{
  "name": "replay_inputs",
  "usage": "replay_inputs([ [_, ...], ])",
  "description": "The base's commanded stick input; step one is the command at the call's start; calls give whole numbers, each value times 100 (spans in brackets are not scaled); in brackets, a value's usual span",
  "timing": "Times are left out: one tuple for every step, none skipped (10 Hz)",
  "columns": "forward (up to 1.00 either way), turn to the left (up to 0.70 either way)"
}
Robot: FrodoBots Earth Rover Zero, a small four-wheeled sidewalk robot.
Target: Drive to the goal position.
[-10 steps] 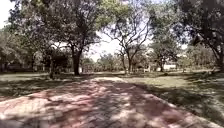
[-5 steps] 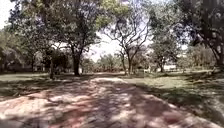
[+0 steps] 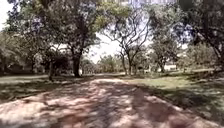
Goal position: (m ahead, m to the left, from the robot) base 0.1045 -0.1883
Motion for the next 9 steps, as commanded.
replay_inputs([
  [70, 0],
  [70, 0],
  [70, 0],
  [70, 0],
  [70, 0],
  [70, 0],
  [70, 0],
  [70, 0],
  [70, 0],
])
